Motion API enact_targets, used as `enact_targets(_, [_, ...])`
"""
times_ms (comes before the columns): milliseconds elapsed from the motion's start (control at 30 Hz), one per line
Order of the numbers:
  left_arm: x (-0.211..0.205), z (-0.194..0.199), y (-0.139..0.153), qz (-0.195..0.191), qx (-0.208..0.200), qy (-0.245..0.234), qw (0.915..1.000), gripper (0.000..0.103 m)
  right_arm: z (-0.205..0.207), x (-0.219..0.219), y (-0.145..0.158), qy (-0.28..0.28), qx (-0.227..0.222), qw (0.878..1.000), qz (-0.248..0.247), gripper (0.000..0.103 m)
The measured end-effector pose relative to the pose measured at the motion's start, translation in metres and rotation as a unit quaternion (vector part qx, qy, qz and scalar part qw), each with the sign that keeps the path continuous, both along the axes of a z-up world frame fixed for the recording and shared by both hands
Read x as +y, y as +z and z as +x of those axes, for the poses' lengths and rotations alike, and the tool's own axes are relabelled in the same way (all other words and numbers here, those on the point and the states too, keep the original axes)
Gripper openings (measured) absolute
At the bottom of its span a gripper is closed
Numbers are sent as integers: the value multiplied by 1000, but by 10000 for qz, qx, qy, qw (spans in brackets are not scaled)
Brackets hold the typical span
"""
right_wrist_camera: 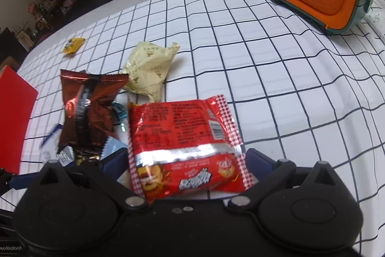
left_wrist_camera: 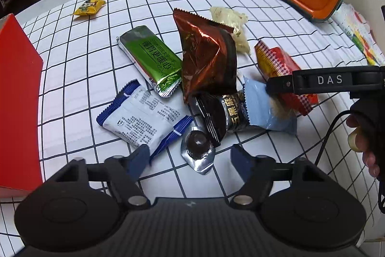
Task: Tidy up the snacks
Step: 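Move both tools back over the snack pile, then grasp the red biscuit packet with the right tool while the left grasps the foil chocolate ball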
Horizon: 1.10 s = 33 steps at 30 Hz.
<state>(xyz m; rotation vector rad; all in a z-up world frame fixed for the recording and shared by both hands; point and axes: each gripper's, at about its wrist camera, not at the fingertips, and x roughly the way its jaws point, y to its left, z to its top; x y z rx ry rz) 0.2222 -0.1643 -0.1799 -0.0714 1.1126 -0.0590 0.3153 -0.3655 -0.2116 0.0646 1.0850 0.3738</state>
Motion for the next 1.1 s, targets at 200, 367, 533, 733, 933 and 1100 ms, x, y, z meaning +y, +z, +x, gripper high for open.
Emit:
enact_targets(200, [-7, 3, -2, 193, -33, -84, 9998, 60, 4, 4, -3, 54, -106, 9999, -59, 99])
enact_targets(367, [-15, -1, -1, 225, -37, -226, 9995, 51, 2, 9, 1, 129, -223, 9996, -125, 87])
enact_targets(533, [-16, -2, -4, 177, 3, -252, 9995, 50, 2, 8, 1, 124, -253, 9995, -128, 85])
enact_targets(733, [-14, 4, -9, 93, 70, -241, 9996, 36, -2, 5, 4, 136, -262, 9995, -63, 81])
enact_targets(933, [-12, 3, -9, -62, 68, -269, 9996, 18, -10, 0, 9, 95, -318, 9994, -1, 73])
enact_targets(1100, [-11, -2, -7, -107, 85, -280, 9995, 9, -19, -9, 14, 9, -346, 9994, 45, 66])
